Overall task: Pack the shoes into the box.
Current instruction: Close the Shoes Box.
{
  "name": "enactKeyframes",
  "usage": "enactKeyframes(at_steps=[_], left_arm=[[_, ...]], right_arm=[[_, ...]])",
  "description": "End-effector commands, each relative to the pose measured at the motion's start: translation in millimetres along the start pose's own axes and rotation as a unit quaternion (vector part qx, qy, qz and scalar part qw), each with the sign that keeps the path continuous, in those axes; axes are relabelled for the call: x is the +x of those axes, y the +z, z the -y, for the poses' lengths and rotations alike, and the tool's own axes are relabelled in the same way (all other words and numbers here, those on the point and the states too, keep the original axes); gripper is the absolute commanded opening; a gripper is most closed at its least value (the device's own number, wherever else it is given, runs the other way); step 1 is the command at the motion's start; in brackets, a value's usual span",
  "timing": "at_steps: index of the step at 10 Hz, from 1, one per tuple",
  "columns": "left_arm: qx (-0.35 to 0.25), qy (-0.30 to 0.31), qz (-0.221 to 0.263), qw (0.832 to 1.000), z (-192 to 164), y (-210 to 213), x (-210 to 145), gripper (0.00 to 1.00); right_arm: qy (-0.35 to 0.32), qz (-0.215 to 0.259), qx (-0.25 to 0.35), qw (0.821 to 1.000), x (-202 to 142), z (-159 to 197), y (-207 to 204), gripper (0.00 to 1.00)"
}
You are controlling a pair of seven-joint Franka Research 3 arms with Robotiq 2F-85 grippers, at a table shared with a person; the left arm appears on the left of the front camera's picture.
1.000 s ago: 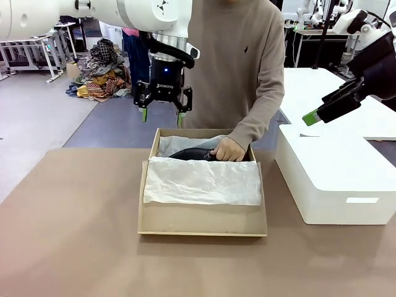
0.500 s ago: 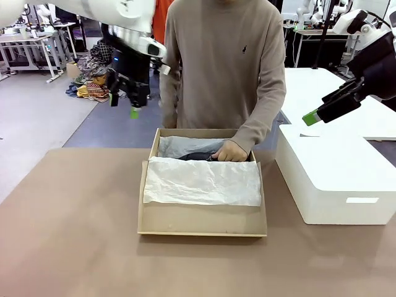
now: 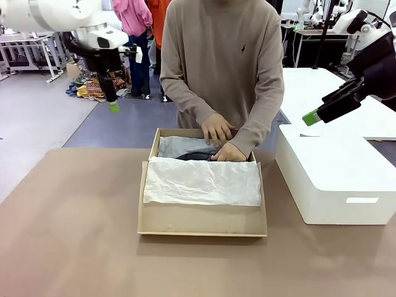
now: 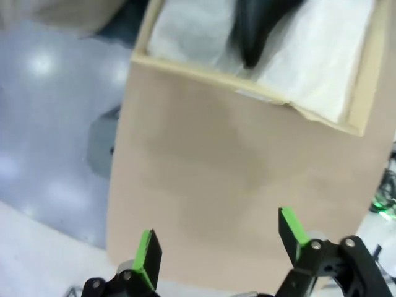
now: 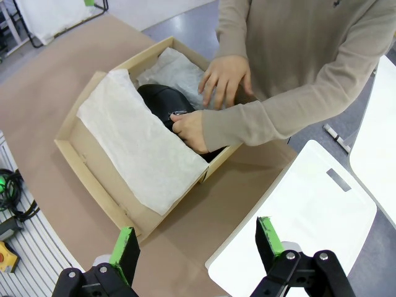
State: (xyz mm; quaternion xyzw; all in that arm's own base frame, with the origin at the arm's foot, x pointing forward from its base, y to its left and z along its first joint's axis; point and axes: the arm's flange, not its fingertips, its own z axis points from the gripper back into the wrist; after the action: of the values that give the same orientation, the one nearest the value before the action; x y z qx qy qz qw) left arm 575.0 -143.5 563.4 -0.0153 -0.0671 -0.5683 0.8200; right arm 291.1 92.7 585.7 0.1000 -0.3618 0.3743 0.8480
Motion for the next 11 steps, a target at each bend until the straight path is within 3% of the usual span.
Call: enactKeyframes(at_steps=[1, 2, 3, 11], left_arm=[[-0.056, -0.036, 0.024, 0.997, 6.1, -5.3, -14.1, 1.0], [-0.075, -0.041, 0.013, 0.996, 8.6, -7.1, -10.2, 1.0], [-0.022, -0.023, 0.021, 0.999, -1.3, -4.1, -5.6, 1.0], [-0.022, -0.023, 0.021, 0.999, -1.3, -4.1, -5.6, 1.0]], right_arm=[[0.0, 0.003, 0.005, 1.0, 0.1, 0.3, -0.1, 1.0], [0.0, 0.003, 0.005, 1.0, 0.1, 0.3, -0.1, 1.0], [0.0, 0.003, 0.005, 1.0, 0.1, 0.3, -0.1, 1.0], [0.0, 0.003, 0.005, 1.0, 0.1, 0.3, -0.1, 1.0]])
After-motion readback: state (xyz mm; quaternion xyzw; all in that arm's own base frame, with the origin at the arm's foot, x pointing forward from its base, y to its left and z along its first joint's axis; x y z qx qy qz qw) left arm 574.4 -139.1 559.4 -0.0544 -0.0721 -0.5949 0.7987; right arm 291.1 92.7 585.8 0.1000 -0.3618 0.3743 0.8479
